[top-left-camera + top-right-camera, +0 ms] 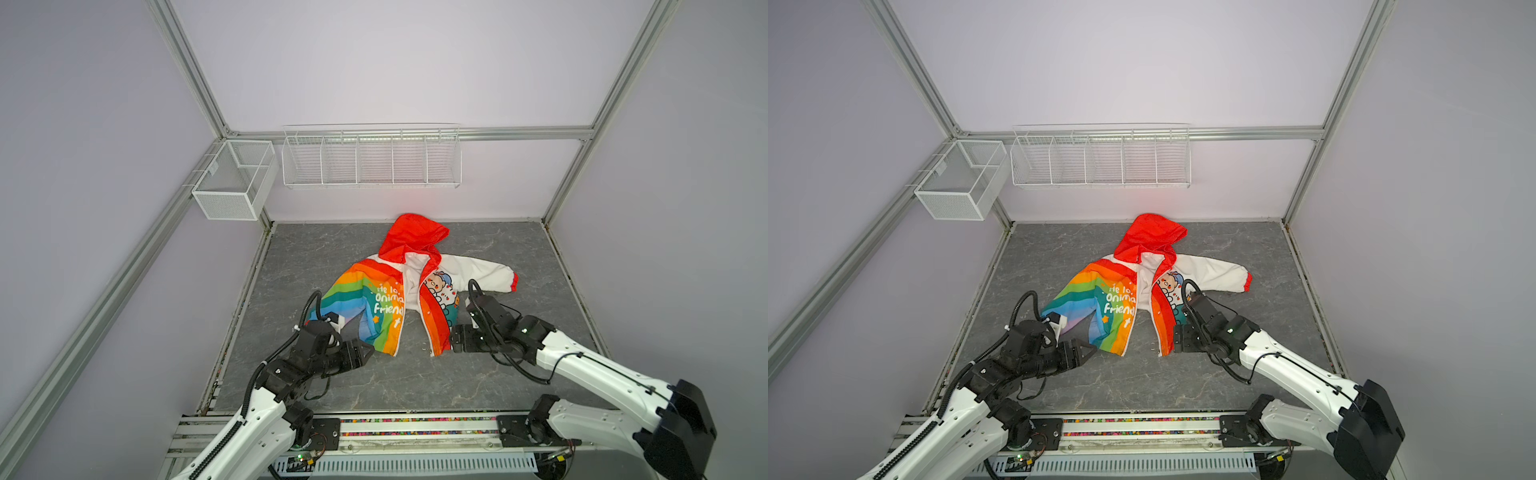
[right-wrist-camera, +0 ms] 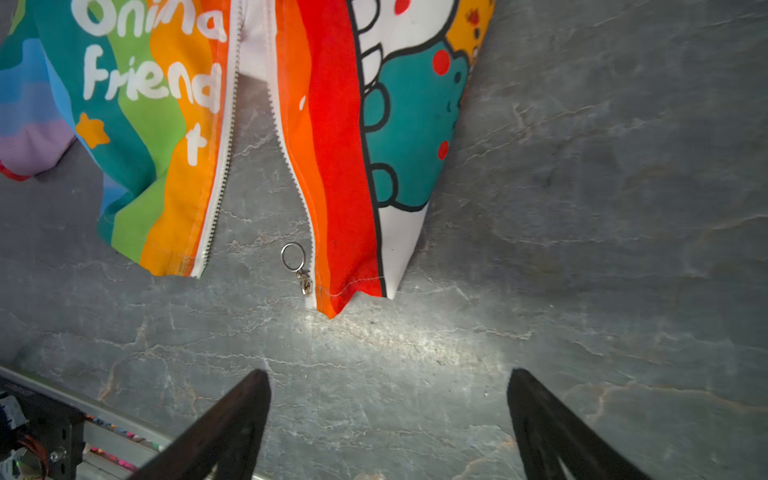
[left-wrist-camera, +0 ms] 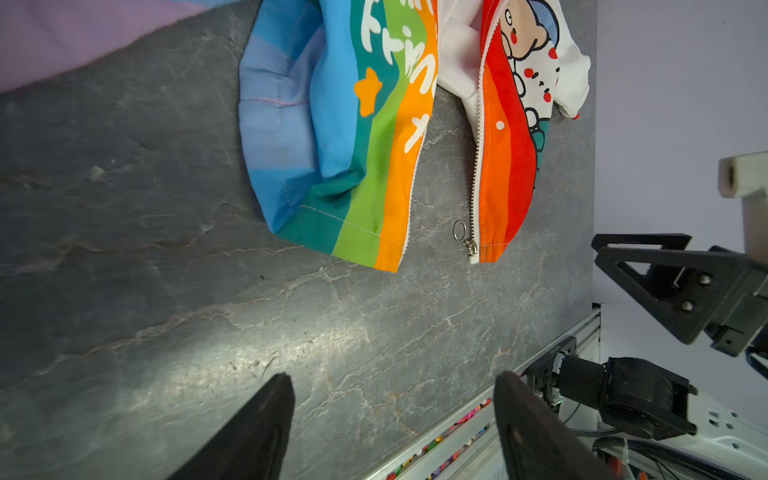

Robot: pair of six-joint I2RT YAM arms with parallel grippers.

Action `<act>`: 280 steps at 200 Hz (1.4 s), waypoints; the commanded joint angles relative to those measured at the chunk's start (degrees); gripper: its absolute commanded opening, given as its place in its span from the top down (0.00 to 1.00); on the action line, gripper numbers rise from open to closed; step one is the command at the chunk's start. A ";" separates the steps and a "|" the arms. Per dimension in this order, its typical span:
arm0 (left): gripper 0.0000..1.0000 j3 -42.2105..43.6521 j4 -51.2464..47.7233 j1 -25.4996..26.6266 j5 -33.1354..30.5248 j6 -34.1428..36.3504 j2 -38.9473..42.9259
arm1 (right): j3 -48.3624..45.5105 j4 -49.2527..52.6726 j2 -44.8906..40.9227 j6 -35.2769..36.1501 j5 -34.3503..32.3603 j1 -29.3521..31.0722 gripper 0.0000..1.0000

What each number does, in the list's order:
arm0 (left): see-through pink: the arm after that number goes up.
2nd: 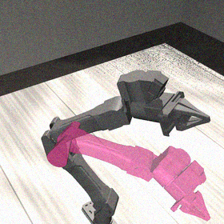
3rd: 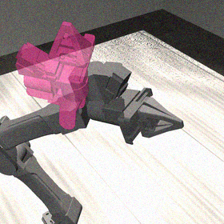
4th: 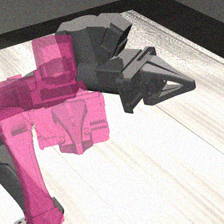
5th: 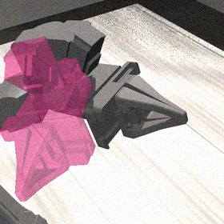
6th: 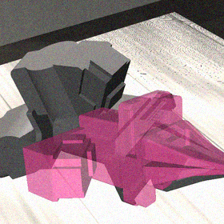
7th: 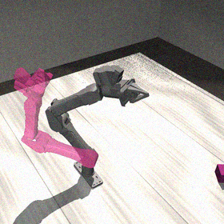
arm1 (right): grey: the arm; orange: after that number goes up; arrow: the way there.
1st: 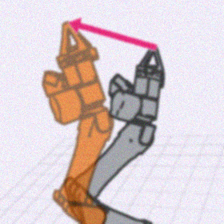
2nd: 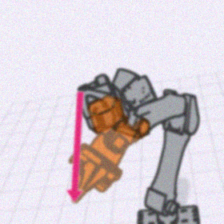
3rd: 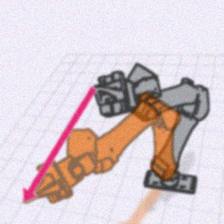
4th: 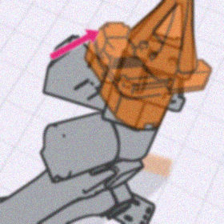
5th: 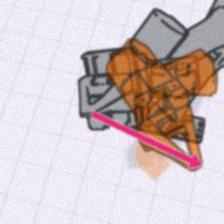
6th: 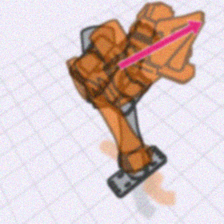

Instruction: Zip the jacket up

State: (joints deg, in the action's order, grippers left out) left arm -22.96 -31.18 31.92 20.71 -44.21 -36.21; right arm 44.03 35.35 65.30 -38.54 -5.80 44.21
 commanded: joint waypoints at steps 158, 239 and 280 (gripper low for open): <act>0.29 6.10 32.00 11.23 -8.44 -10.21 -25.78 | 10.07 -18.25 27.16 -2.68 13.69 9.23 0.59; 0.46 3.74 38.52 11.24 -7.65 -9.50 -36.69 | 12.04 -18.61 32.82 -3.12 14.33 9.45 0.73; 0.54 3.27 39.62 11.32 -6.90 -9.16 -39.53 | 11.96 -18.24 33.75 -3.03 14.20 9.43 0.75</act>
State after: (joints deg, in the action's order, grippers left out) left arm -19.59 9.76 42.92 13.85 -53.56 -73.84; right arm 55.20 16.84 97.84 -41.17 8.40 53.36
